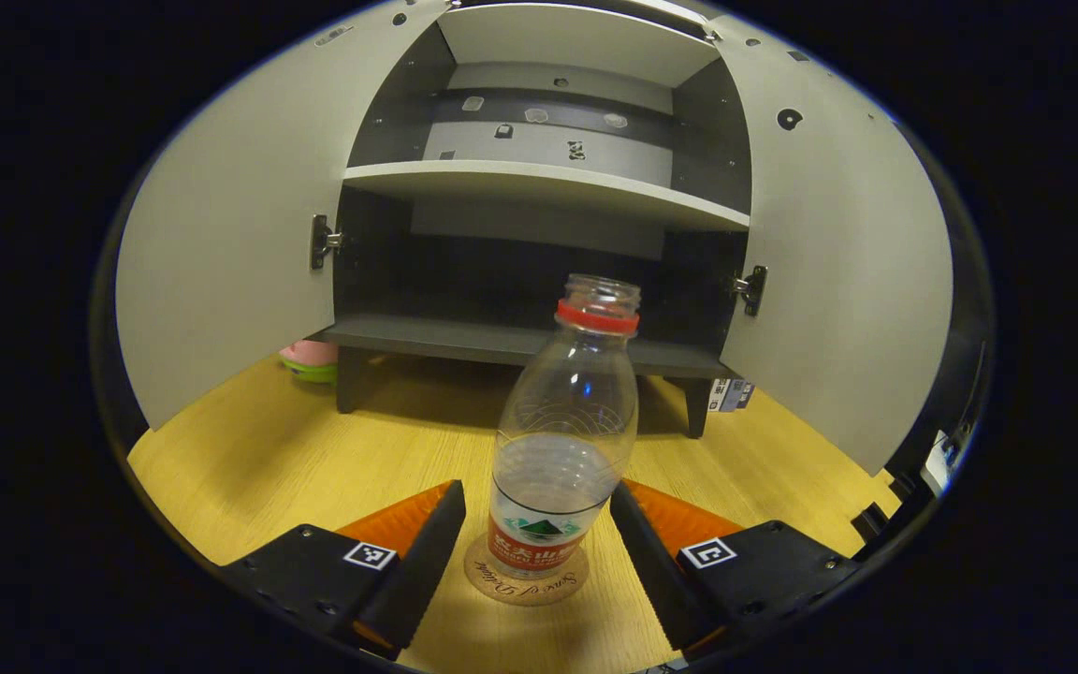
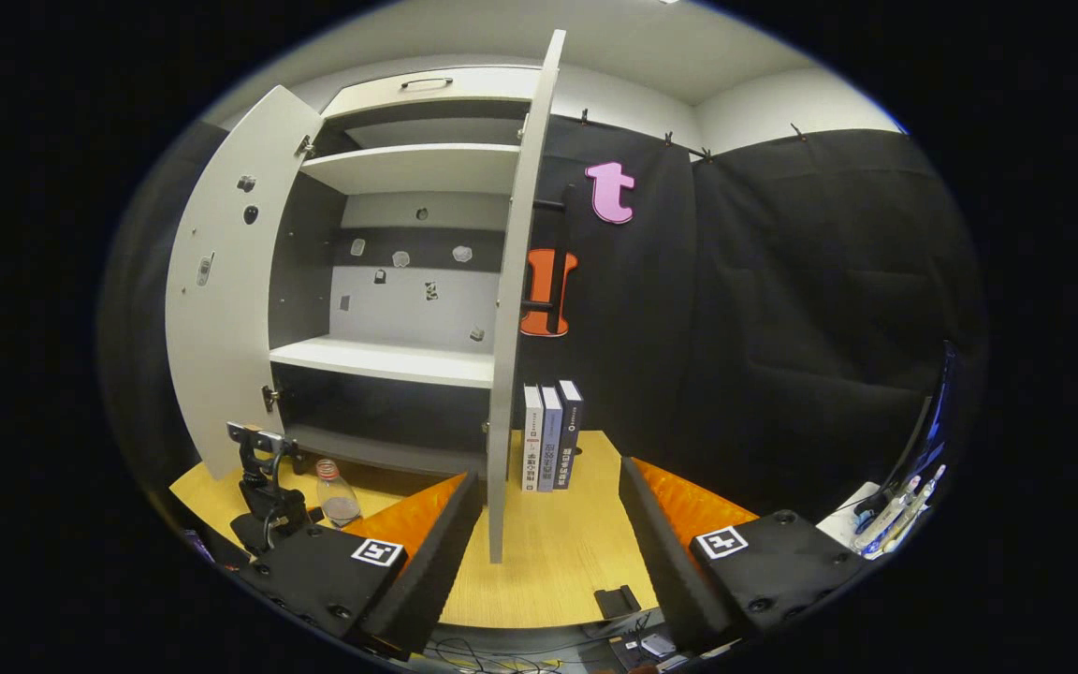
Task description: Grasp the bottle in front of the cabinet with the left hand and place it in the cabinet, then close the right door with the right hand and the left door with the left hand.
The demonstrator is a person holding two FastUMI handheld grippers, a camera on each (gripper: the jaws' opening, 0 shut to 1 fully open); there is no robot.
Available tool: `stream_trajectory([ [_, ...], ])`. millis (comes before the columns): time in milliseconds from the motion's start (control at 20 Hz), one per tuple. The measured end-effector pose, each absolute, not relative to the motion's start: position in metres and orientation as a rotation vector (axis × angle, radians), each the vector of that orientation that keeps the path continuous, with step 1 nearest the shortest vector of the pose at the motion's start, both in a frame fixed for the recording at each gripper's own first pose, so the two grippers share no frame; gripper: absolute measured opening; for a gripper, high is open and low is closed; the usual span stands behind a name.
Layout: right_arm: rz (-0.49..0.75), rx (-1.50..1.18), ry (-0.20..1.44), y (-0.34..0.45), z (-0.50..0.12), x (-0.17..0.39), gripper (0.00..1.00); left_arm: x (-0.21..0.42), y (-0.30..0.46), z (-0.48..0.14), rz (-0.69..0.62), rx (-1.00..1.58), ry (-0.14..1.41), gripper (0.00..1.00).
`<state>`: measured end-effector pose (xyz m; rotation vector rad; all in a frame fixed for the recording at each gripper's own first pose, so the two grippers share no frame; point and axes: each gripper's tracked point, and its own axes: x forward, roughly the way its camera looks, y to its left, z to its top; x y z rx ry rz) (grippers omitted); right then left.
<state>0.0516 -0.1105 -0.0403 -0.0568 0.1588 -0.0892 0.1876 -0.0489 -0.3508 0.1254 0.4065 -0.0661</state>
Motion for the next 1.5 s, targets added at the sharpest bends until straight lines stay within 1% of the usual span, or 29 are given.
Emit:
stream_trajectory([
  [100, -0.092, -0.063, 0.160, -0.115, -0.042, 0.053, 0.97, 0.192, -0.049, -0.357, -0.060, 0.114, 0.419, 0.95],
  [200, -0.090, -0.070, 0.164, -0.117, -0.045, 0.056, 0.97, 0.194, -0.049, -0.354, -0.046, 0.119, 0.422, 0.92],
  [250, -0.089, -0.071, 0.164, -0.119, -0.045, 0.057, 0.97, 0.195, -0.050, -0.353, -0.046, 0.123, 0.431, 0.80],
  [350, -0.087, -0.067, 0.162, -0.124, -0.046, 0.060, 0.97, 0.193, -0.057, -0.339, -0.062, 0.127, 0.432, 0.78],
  [650, -0.067, -0.031, 0.164, -0.125, -0.053, 0.068, 0.98, 0.182, -0.076, -0.260, -0.104, 0.160, 0.402, 0.78],
  [1100, -0.016, 0.020, 0.113, -0.115, -0.049, 0.068, 0.97, 0.167, -0.121, -0.116, -0.188, 0.187, 0.294, 0.78],
  [1300, -0.022, 0.026, 0.109, -0.123, -0.050, 0.070, 0.97, 0.196, -0.144, -0.062, -0.216, 0.172, 0.250, 0.77],
  [1500, -0.051, 0.048, 0.102, -0.137, -0.048, 0.070, 0.97, 0.245, -0.153, -0.030, -0.204, 0.178, 0.214, 0.77],
])
